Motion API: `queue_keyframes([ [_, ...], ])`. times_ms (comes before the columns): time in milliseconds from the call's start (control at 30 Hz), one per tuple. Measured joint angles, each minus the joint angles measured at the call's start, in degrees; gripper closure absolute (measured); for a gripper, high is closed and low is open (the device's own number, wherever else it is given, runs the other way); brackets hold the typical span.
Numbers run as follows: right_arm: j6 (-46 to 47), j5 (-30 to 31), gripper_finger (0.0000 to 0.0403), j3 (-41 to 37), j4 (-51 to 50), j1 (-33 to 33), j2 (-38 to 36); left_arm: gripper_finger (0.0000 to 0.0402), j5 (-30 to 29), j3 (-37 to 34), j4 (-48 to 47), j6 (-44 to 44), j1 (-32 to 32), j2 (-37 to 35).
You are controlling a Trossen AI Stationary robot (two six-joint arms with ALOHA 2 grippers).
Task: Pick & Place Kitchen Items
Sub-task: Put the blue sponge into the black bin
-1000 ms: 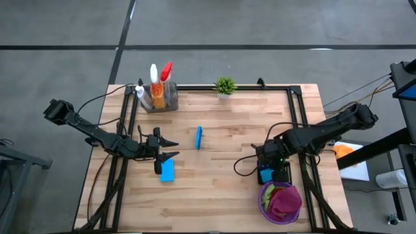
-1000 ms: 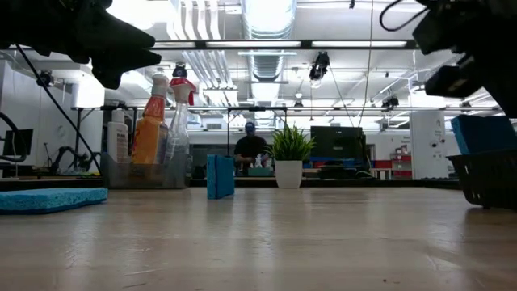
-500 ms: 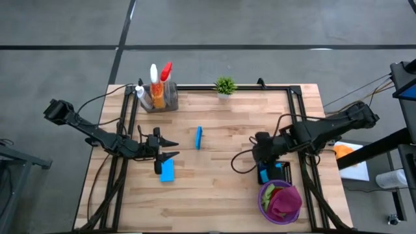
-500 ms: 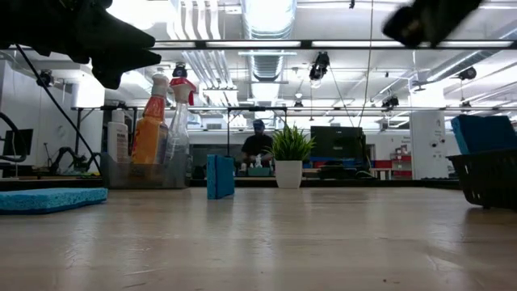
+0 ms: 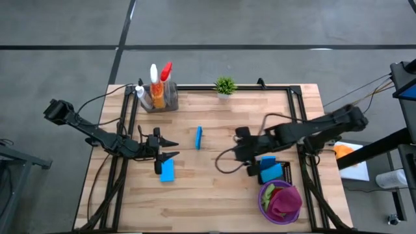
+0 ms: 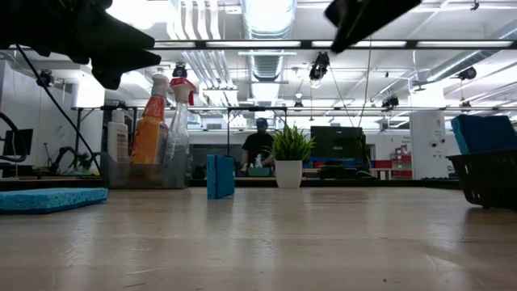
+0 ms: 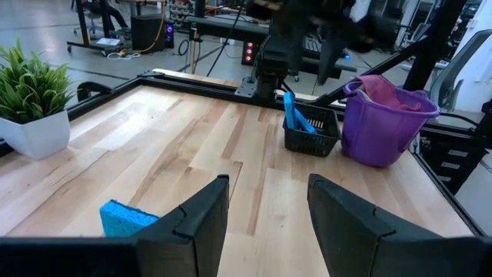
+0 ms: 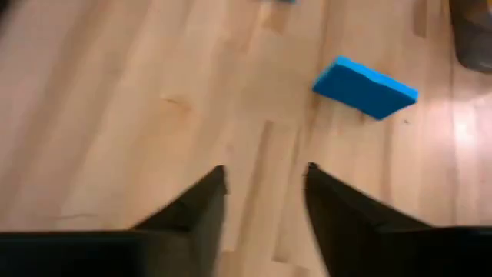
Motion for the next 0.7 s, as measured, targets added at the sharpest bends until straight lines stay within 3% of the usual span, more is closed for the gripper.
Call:
queue_keyframes([
  [167,-10.1,8.6,0.0106,3.4,-0.1,-2.3,8.9,0.0222,0.0,0.0,-0.3,0.0,0.0,0.0],
  [267,-16.9,11.2,0.0058,6.6,-0.3,-4.1,14.9,0.0222,0.0,0.0,-0.6,0.0,0.0,0.0],
  [533,-30.2,6.0,0.004,17.7,-0.8,-9.4,28.4,0.0222,0.0,0.0,-7.8,-7.1,0.0,0.0],
  [700,-38.4,3.9,0.004,24.6,-2.5,-11.1,33.4,0.0222,-3.0,0.0,-11.3,-10.6,0.0,0.0],
])
